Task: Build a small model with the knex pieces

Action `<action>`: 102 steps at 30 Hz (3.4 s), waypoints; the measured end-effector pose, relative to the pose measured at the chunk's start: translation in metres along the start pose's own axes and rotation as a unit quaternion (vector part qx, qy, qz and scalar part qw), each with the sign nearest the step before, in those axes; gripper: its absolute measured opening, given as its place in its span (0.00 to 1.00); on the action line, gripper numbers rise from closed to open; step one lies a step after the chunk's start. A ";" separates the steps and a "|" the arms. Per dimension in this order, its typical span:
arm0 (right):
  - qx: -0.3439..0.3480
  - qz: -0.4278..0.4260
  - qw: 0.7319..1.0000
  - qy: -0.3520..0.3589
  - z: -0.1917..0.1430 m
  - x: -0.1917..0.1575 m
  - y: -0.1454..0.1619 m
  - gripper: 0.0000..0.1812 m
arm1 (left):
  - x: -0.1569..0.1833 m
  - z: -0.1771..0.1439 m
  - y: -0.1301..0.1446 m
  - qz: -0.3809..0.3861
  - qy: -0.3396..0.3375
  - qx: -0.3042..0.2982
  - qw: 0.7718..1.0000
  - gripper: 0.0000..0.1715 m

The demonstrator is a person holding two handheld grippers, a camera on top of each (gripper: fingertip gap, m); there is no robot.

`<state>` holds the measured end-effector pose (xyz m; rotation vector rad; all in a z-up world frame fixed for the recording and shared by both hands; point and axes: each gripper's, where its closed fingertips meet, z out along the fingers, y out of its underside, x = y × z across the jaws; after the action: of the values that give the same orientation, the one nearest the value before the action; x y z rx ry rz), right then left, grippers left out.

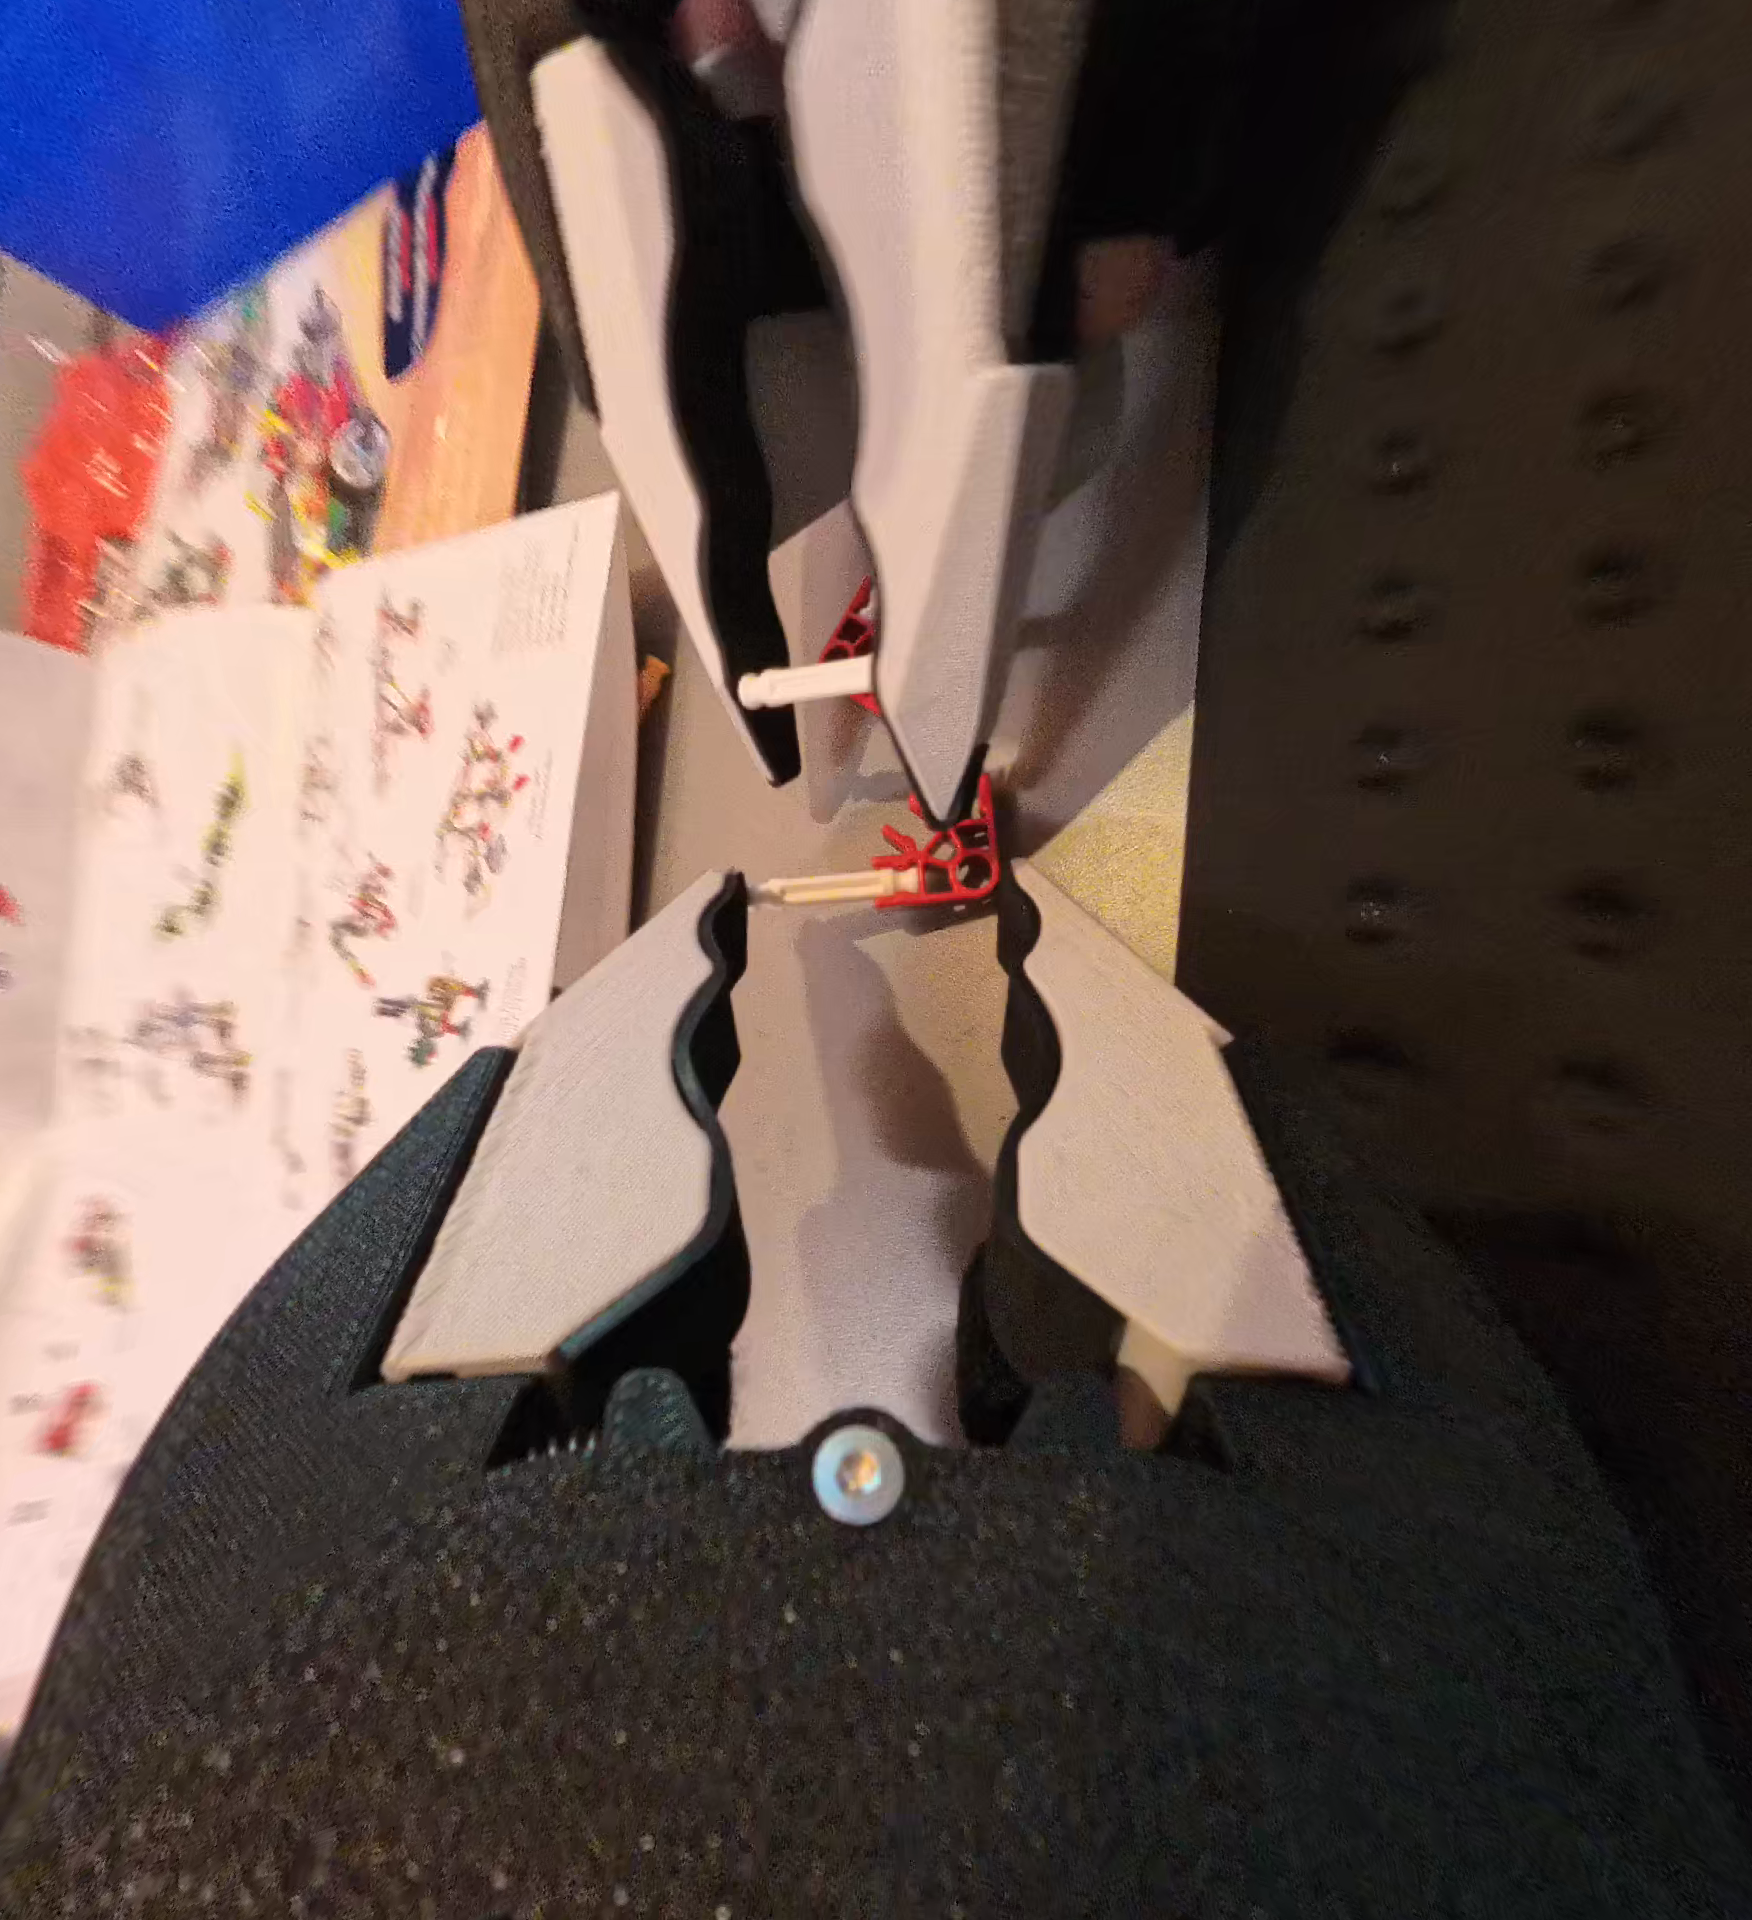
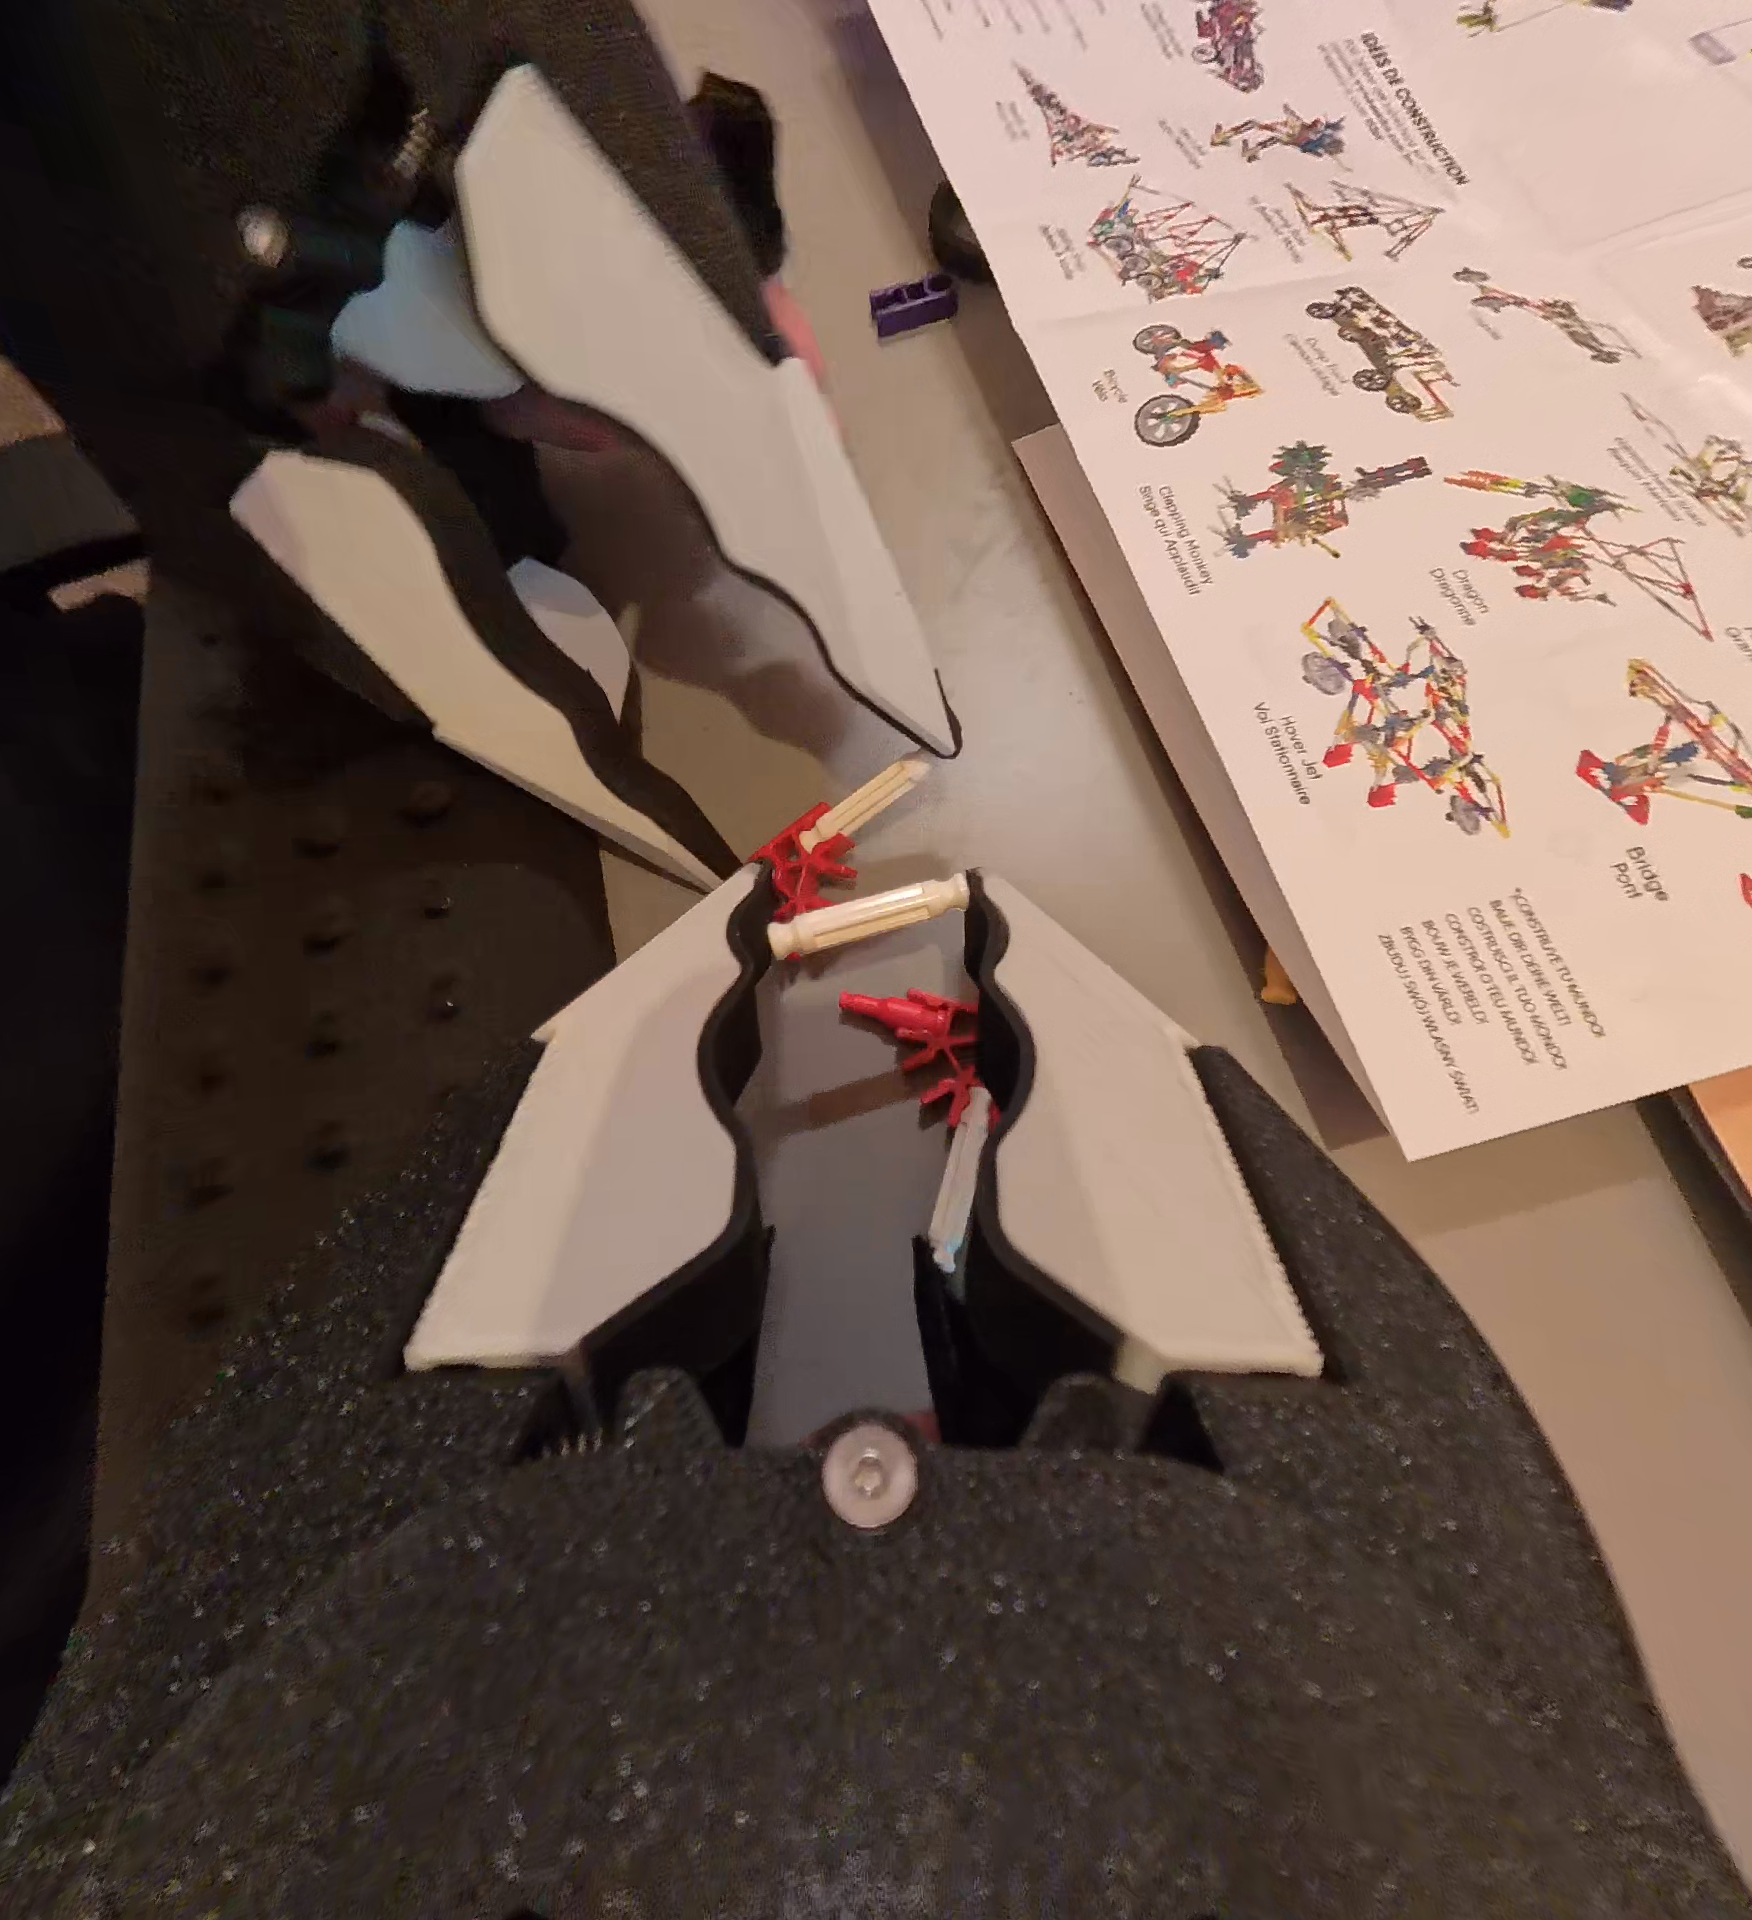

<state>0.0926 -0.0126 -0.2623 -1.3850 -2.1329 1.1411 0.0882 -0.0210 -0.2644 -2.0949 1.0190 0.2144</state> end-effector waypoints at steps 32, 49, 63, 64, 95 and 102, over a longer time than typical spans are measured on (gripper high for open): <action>-0.052 0.066 0.991 -0.101 0.012 -0.026 0.002 0.19 | -0.006 -0.022 -0.021 0.369 -0.209 0.017 0.906 0.26; -0.113 0.033 0.988 -0.104 0.016 -0.027 0.005 0.18 | -0.007 -0.021 -0.019 0.349 -0.214 0.015 0.912 0.25; -0.200 -0.061 0.973 -0.100 0.017 -0.026 0.008 0.18 | -0.005 -0.020 -0.018 0.351 -0.219 0.013 0.910 0.25; -0.205 -0.066 0.971 -0.101 0.017 -0.026 0.008 0.18 | -0.005 -0.020 -0.018 0.350 -0.219 0.013 0.911 0.25; -0.181 -0.102 0.973 -0.099 0.013 -0.028 0.009 0.19 | 0.015 -0.029 0.002 0.097 -0.008 0.021 0.995 0.20; -0.146 -0.152 0.976 -0.055 -0.011 -0.020 0.005 0.20 | 0.029 -0.023 -0.001 -0.024 0.110 0.014 0.994 0.17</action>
<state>0.1126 -0.0246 -0.2567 -1.0703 -2.5650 0.8269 0.1042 -0.0536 -0.2611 -2.1488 1.0915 -0.0556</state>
